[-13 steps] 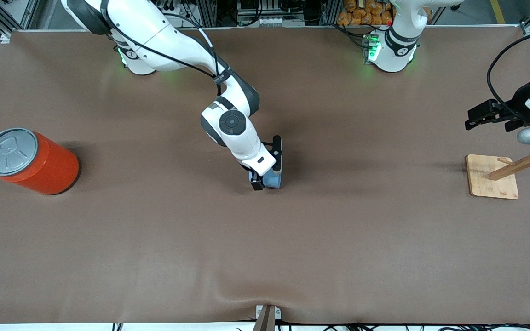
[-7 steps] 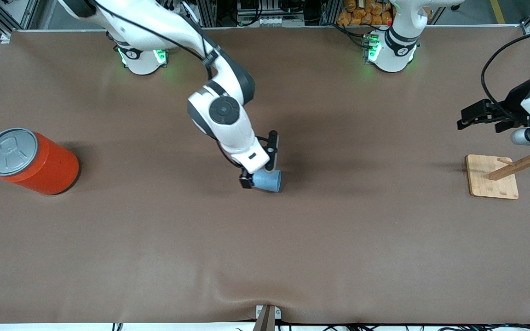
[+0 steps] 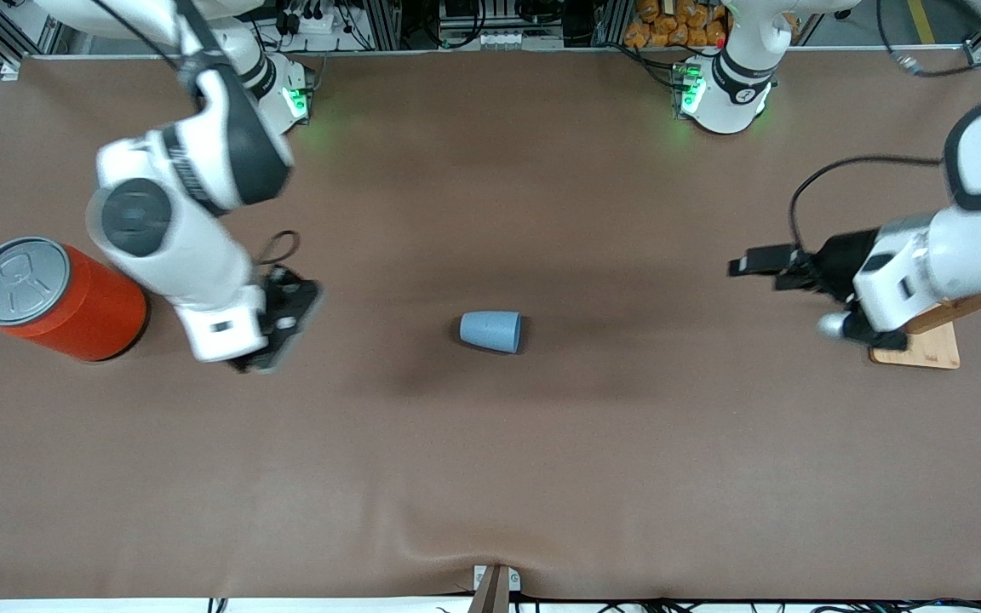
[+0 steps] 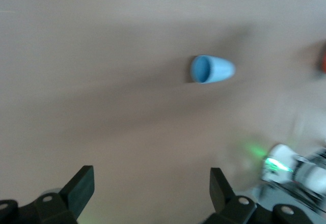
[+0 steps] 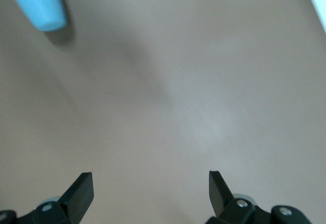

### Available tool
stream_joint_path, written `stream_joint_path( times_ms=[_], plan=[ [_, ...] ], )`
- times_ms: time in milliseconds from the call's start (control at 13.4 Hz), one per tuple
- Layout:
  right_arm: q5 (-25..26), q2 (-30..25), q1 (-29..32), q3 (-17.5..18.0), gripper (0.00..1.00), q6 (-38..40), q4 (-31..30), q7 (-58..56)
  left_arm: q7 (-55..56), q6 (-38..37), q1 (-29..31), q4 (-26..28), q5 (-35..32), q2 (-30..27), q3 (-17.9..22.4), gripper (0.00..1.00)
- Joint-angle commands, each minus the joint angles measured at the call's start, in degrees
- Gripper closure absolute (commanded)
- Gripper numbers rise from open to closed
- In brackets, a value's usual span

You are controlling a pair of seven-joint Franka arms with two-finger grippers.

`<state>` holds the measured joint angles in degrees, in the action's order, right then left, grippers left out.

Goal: Flip cup
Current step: 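Open and raise the right gripper while the left gripper reaches toward the cup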

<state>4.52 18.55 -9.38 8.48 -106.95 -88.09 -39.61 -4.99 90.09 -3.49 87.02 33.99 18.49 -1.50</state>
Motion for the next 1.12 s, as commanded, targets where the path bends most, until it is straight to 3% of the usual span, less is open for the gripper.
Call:
stream_joint_path(
  times_ms=[0, 149, 446, 595, 744, 1041],
  plan=[
    [-0.6, -6.2, 0.8, -4.8, 0.00, 2.5, -1.7, 2.0, -1.9, 2.3, -0.9, -2.7, 8.8, 7.7, -1.0, 0.00],
    [-0.7, -9.4, 0.9, -8.8, 0.00, 7.4, -1.8, 6.3, -5.7, 4.6, -2.7, -2.7, 13.5, 12.8, -1.7, 0.00],
    [-0.8, -15.3, 3.4, -11.7, 0.00, 12.4, -1.7, 20.5, -14.1, 9.0, -5.7, -2.4, 29.2, 21.5, -1.9, 0.00],
    [-2.7, -17.4, 7.0, -11.4, 0.00, 17.6, -1.6, 28.2, -16.2, 9.0, -7.1, -1.8, 30.5, 23.1, -1.8, 0.00],
    [-8.5, -18.7, 11.1, -12.1, 0.00, 22.3, -1.6, 29.9, -16.3, 9.0, -7.7, -0.7, 31.3, 24.3, -1.8, 0.00],
    [-7.9, -18.5, 9.9, -14.4, 0.00, 30.2, 5.0, 37.6, -24.0, 9.7, -7.8, -0.6, 34.2, 27.8, -1.8, 0.00]
  ],
)
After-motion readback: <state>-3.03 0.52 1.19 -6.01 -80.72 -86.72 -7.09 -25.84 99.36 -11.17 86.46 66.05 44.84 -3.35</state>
